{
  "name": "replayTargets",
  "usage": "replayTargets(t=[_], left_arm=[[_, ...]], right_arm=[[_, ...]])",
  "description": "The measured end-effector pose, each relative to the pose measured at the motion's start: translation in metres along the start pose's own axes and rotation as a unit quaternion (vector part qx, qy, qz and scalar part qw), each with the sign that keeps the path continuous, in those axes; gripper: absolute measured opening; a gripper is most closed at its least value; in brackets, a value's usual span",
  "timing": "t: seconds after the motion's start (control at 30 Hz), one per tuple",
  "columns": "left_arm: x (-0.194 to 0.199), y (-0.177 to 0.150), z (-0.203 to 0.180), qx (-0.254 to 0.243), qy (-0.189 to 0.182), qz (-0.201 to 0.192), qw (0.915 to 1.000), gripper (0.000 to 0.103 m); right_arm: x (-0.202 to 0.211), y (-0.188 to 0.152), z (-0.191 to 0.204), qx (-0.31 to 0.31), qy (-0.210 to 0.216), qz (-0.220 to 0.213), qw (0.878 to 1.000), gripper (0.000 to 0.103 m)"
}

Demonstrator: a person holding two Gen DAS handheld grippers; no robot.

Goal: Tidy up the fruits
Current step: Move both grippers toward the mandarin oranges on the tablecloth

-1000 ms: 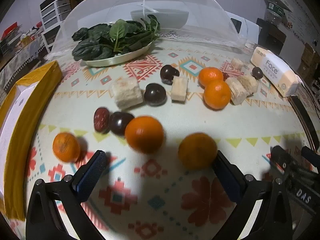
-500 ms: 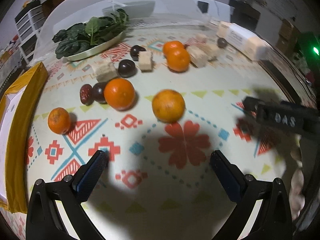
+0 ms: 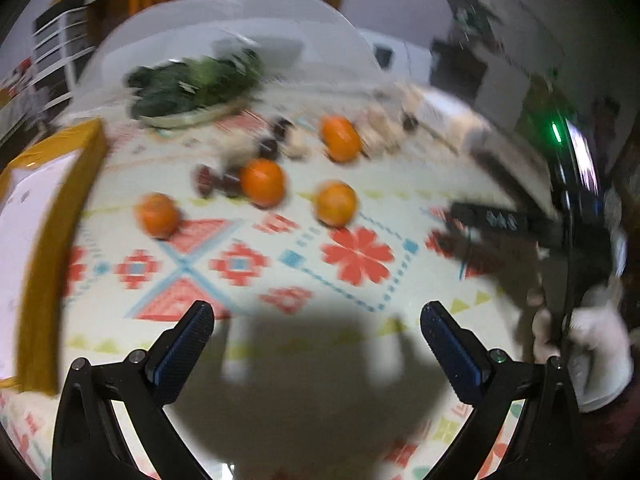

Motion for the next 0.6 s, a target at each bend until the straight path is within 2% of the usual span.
replayTargets(t=[0.1, 0.13, 0.2, 0.23, 0.3, 0.37, 0.47, 0.53, 0.57, 0.6], left_arm=[[0.036, 0.008, 0.035, 0.039, 0.011, -0.028, 0.9988, 0.103], [0.05, 0.012, 0.047, 0.047, 0.014, -0.036, 0.9982, 0.1], [0.081, 0.025, 0.072, 0.056, 0.034, -0.065, 0.9957, 0.097], [0.1, 0.034, 0.083, 0.06, 0.05, -0.089, 0.9929, 0.097], [0.13, 0.049, 0.103, 0.067, 0.066, -0.132, 0.9869, 0.097], [0.139, 0.059, 0.115, 0.071, 0.061, -0.133, 0.9867, 0.097], [0.129, 0.061, 0.122, 0.083, 0.055, -0.121, 0.9876, 0.097], [0.111, 0.049, 0.119, 0.079, 0.048, -0.103, 0.9904, 0.097], [0.095, 0.046, 0.115, 0.074, 0.037, -0.089, 0.9926, 0.096], [0.085, 0.045, 0.112, 0.072, 0.028, -0.082, 0.9936, 0.088]], right_arm=[[0.036, 0.0, -0.001, 0.01, -0.005, -0.063, 0.998, 0.103], [0.05, 0.0, -0.001, 0.01, -0.001, -0.086, 0.996, 0.103], [0.085, -0.001, 0.003, 0.017, 0.02, -0.145, 0.989, 0.103], [0.095, -0.002, 0.006, 0.021, 0.037, -0.158, 0.986, 0.103], [0.1, 0.004, 0.02, 0.034, 0.094, -0.13, 0.986, 0.103], [0.095, 0.008, 0.032, 0.038, 0.136, -0.096, 0.985, 0.101], [0.083, 0.007, 0.062, 0.061, 0.195, -0.072, 0.976, 0.082], [0.07, 0.005, 0.082, 0.076, 0.215, -0.044, 0.973, 0.065], [0.064, 0.002, 0.093, 0.088, 0.227, -0.03, 0.969, 0.061], [0.059, -0.002, 0.101, 0.096, 0.229, -0.024, 0.968, 0.058]])
Point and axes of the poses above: each gripper's, at about its wrist camera, not at the fingertips, and x roughly against the way its jaws point, z to its left, y to its top, the point moved 3 cm from there along -x, roughly the way its jaws point, and after that the axes turned 3 degrees about z, right-handed, at the moved point
